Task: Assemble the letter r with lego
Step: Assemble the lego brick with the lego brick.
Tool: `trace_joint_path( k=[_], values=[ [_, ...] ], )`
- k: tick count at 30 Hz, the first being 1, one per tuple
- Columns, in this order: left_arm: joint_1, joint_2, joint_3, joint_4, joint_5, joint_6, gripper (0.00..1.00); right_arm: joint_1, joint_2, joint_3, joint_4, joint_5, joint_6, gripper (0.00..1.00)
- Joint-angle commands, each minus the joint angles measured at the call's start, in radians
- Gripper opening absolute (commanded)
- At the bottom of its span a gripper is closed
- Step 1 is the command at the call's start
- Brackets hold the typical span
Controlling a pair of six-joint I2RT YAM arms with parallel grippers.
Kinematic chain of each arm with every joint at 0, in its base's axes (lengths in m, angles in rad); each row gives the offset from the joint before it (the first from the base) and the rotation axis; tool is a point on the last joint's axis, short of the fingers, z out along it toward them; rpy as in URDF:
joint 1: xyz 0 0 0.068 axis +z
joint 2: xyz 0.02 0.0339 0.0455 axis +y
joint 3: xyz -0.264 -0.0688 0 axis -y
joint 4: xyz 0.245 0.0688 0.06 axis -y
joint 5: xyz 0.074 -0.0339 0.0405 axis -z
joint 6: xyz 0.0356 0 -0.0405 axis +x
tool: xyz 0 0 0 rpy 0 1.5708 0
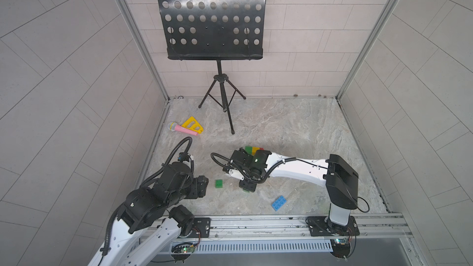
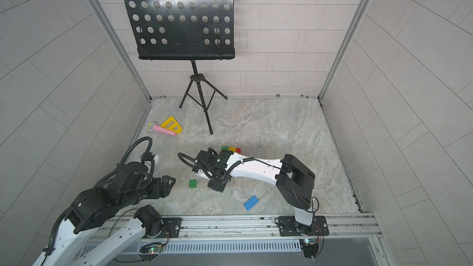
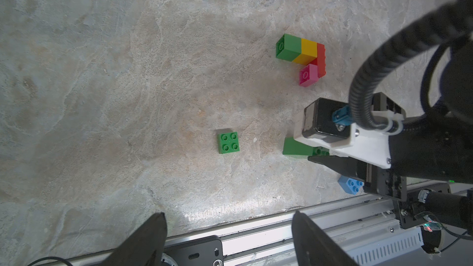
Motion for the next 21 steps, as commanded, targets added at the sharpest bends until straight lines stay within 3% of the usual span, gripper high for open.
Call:
trace_joint_path(
  k=[1,11,12,13,14,21],
  values=[
    [0.006,0.008,-0.008,-0.009,-0.008,0.003,0.84,0.01,0.108,-0.121,0.012,0.004,0.03,0.0],
    [0.01,0.032,-0.008,-0.009,-0.004,0.007,0.84,-0.005,0.089,-0.101,-0.017,0.024,0.038,0.0],
    [0.01,0.033,-0.008,-0.011,-0.004,0.007,0.84,-0.006,0.084,-0.101,-0.014,0.024,0.042,0.06],
    [0.01,0.034,-0.008,-0.01,-0.004,0.007,0.84,-0.008,0.076,-0.098,-0.012,0.026,0.05,0.26],
    [0.009,0.035,-0.008,-0.012,-0.003,0.007,0.84,-0.01,0.064,-0.095,-0.009,0.026,0.059,0.35],
    [0.011,0.047,-0.008,-0.01,-0.008,0.004,0.84,-0.019,-0.028,-0.034,-0.038,0.055,0.116,0.53]
  ],
)
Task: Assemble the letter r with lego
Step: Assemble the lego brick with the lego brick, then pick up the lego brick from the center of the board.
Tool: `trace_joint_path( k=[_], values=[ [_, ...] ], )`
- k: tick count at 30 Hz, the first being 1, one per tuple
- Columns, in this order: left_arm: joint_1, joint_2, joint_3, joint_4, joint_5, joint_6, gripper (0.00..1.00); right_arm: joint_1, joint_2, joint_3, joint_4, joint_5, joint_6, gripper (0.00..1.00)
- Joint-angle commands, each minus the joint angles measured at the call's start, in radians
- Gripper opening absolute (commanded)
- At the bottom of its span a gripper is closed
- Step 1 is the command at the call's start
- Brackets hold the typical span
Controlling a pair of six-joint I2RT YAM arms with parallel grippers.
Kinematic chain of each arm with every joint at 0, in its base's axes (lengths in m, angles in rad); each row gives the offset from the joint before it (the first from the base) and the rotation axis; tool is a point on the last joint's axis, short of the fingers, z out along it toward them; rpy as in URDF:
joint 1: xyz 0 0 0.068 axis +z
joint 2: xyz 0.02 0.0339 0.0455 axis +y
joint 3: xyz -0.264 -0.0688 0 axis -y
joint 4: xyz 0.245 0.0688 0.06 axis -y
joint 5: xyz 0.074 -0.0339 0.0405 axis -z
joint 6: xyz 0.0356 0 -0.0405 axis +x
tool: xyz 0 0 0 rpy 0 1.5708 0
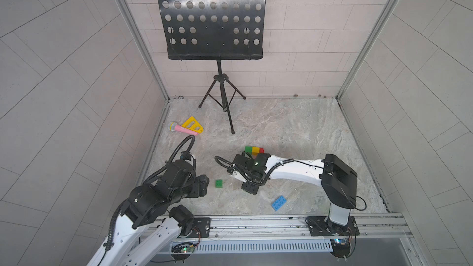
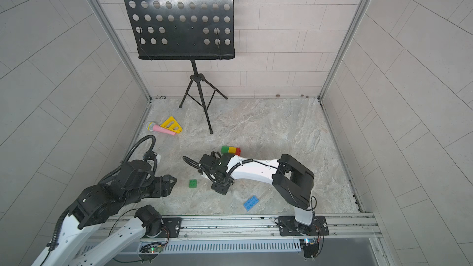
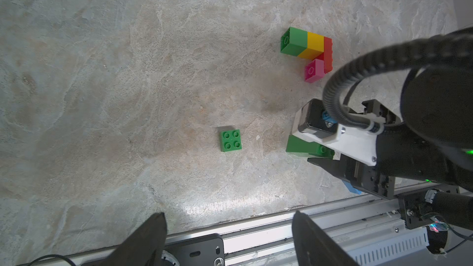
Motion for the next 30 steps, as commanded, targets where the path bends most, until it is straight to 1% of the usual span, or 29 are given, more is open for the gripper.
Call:
trace_joint_path(
  k=[1,6,8,9,11,12,13,15,16,21,23,26,30],
  values=[
    [0.006,0.013,-0.008,-0.01,-0.007,0.004,0.84,-0.01,-0.05,0.042,-0.048,0.046,0.043,0.56],
    [0.008,0.024,-0.007,-0.01,-0.007,0.005,0.84,-0.028,-0.123,0.1,-0.084,0.071,0.098,0.64],
    [0.009,0.026,-0.007,-0.01,-0.008,0.004,0.84,-0.041,-0.151,0.125,-0.115,0.098,0.142,0.66],
    [0.008,0.026,-0.005,-0.01,-0.012,0.004,0.84,-0.05,-0.17,0.133,-0.132,0.108,0.171,0.66],
    [0.008,0.029,-0.005,-0.008,-0.018,0.001,0.84,-0.077,-0.212,0.126,-0.161,0.144,0.276,0.66],
    [0.008,0.032,-0.003,-0.009,-0.024,0.001,0.85,-0.099,-0.241,0.104,-0.17,0.155,0.35,0.65],
    [0.008,0.036,-0.001,-0.01,-0.029,-0.002,0.85,-0.131,-0.272,0.075,-0.176,0.137,0.443,0.64],
    [0.009,0.042,0.0,-0.01,-0.034,-0.004,0.85,-0.191,-0.336,0.01,-0.18,0.056,0.554,0.62],
    [0.009,0.045,0.001,-0.01,-0.035,-0.004,0.85,-0.205,-0.378,-0.031,-0.177,0.05,0.602,0.62],
    [0.009,0.064,0.004,-0.01,-0.044,-0.007,0.85,-0.222,-0.547,-0.198,-0.208,0.112,0.822,0.63],
    [0.008,0.067,0.004,-0.01,-0.049,-0.008,0.85,-0.225,-0.589,-0.271,-0.216,0.086,0.895,0.64],
    [0.008,0.066,0.004,-0.01,-0.053,-0.009,0.85,-0.225,-0.615,-0.382,-0.185,0.0,0.997,0.66],
    [0.009,0.064,0.004,-0.009,-0.054,-0.009,0.85,-0.189,-0.676,-0.556,-0.03,-0.043,1.198,0.67]
  ],
)
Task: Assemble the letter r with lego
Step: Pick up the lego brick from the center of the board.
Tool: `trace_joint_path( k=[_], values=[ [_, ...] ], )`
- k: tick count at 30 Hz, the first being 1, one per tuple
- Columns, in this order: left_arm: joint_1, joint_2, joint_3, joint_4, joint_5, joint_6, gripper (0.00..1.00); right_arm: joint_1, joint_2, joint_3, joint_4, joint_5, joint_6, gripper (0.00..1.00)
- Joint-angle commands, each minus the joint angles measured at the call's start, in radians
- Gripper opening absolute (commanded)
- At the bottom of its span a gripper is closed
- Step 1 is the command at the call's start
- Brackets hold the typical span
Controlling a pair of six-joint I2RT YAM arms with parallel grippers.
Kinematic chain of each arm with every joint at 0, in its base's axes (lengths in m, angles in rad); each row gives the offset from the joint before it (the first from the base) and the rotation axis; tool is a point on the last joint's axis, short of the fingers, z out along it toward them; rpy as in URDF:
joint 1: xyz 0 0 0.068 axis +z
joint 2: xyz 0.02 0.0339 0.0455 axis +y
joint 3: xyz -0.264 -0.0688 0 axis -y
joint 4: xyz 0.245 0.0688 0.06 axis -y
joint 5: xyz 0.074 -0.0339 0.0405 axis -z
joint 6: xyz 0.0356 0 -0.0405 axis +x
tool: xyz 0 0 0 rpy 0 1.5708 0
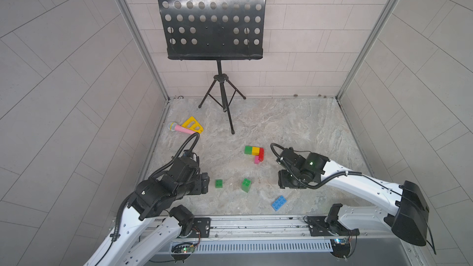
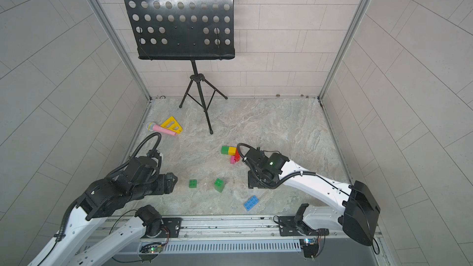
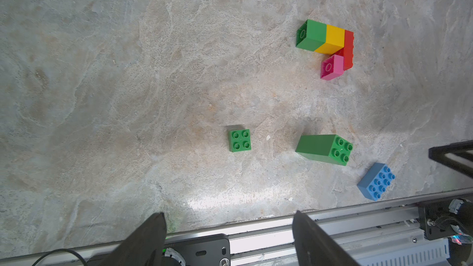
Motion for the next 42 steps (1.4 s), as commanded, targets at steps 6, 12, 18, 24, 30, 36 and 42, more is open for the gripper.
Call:
trace_joint_path(
  k=[6,12,18,24,30,36,42],
  values=[
    [0.007,-0.006,0.001,-0.006,-0.016,-0.001,0.85,0.111,-0.104,-0.172,0.167,0.058,0.488,0.69],
    [0.006,0.01,0.0,-0.012,-0.024,-0.011,0.85,0.192,-0.019,-0.197,0.298,0.081,0.618,0.69],
    [0.007,0.02,-0.002,-0.013,-0.017,-0.009,0.85,0.267,0.135,-0.141,0.322,0.103,0.656,0.65],
    [0.007,0.009,-0.008,-0.025,-0.013,-0.016,0.85,0.244,0.254,-0.031,0.241,0.171,0.52,0.58],
    [0.006,0.0,-0.012,-0.029,-0.016,-0.02,0.85,0.17,0.373,0.066,0.217,0.16,0.285,0.51],
    [0.007,0.012,-0.011,-0.032,-0.021,-0.023,0.85,0.181,0.399,0.17,0.077,0.17,0.122,0.63],
    [0.007,0.008,-0.011,-0.029,-0.018,-0.02,0.85,0.205,0.274,0.11,0.062,0.13,0.069,0.65]
  ],
)
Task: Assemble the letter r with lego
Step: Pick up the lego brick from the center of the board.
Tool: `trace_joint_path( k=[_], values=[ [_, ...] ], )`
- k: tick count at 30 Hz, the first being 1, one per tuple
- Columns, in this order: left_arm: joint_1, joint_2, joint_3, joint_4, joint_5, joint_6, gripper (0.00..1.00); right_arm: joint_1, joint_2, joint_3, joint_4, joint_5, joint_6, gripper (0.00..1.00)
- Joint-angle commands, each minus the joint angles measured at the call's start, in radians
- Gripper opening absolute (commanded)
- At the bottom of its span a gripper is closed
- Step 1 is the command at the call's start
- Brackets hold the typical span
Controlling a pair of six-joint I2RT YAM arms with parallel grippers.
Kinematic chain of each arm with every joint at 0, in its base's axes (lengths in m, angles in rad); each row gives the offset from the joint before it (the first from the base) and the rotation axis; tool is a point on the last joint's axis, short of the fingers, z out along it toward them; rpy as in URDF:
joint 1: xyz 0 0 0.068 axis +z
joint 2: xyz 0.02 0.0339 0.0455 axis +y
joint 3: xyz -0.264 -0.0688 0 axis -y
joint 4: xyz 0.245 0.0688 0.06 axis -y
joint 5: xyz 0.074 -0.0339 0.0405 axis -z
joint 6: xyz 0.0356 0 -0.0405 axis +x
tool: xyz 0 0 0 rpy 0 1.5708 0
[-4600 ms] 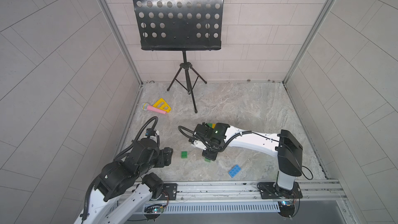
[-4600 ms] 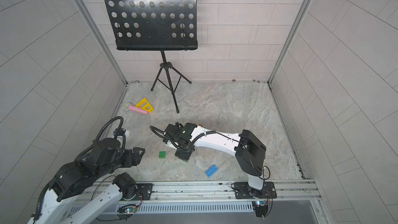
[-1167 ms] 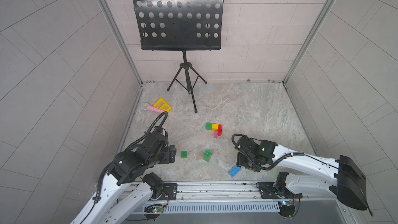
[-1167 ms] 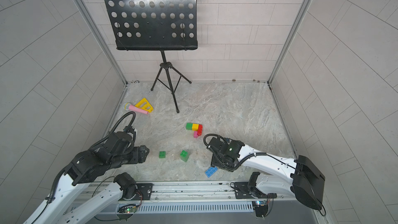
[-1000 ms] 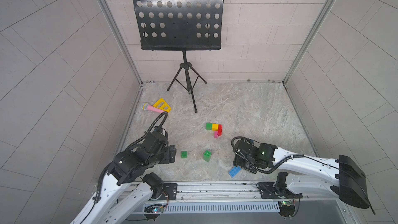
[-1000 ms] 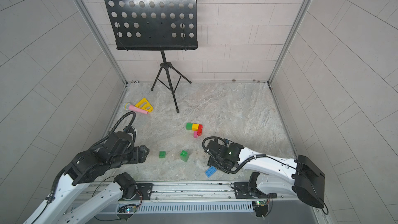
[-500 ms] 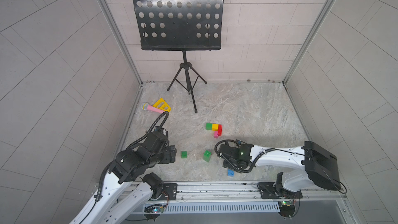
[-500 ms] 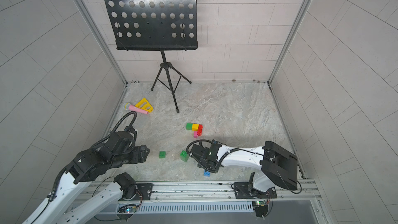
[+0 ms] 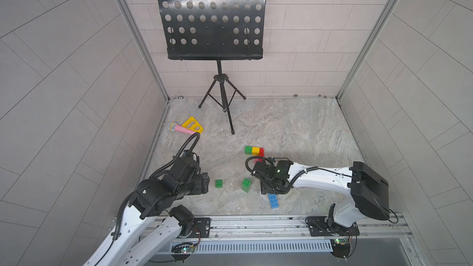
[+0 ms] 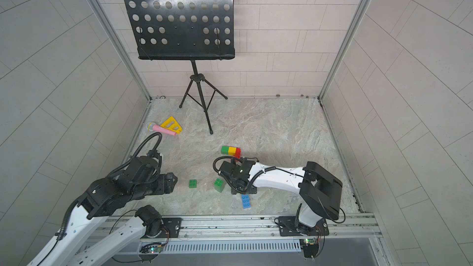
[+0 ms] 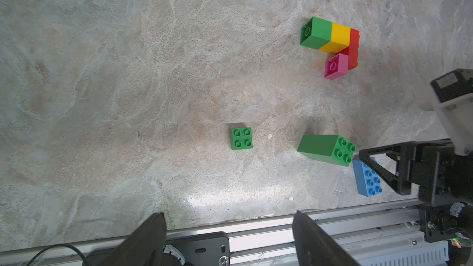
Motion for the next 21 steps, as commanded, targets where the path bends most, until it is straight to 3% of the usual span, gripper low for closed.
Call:
trace_joint_path(
  k=[1,13,21],
  values=[
    [0.007,-0.002,-0.011,-0.021,-0.018,-0.002,0.85,0.01,-0.06,-0.035,-0.071,-0.015,-0.047,0.65],
    [0.007,0.013,-0.012,-0.029,-0.029,-0.006,0.85,0.064,0.014,-0.119,0.116,-0.11,-0.029,0.6],
    [0.006,0.016,-0.021,-0.03,-0.044,-0.034,0.85,0.064,0.078,-0.068,0.06,-0.087,-0.062,0.43]
  ],
)
